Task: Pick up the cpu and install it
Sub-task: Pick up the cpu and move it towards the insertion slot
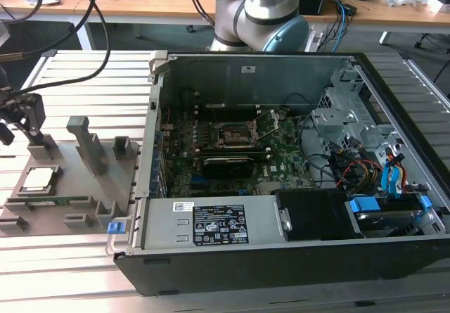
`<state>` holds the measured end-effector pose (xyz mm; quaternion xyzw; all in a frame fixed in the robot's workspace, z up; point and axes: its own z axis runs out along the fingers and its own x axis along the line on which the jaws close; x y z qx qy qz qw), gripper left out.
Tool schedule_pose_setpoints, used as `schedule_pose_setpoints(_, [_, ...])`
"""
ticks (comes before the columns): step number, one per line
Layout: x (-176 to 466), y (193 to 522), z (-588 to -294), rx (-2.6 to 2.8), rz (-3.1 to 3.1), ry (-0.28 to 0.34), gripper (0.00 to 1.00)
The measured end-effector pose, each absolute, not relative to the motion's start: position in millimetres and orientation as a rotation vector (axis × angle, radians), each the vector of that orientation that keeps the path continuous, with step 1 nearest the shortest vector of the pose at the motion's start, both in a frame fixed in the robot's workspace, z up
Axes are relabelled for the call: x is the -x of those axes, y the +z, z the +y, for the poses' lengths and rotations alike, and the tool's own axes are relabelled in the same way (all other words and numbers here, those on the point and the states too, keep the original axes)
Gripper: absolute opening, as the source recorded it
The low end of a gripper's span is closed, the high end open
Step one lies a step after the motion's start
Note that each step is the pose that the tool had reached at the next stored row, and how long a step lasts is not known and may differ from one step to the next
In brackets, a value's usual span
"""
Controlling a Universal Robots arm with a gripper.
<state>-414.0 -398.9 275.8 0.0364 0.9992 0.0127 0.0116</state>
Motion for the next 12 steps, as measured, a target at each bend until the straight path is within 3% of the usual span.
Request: schedule_pose_setpoints(12, [414.1, 268.3, -406.0, -0.113, 3.115, -0.001, 0.54])
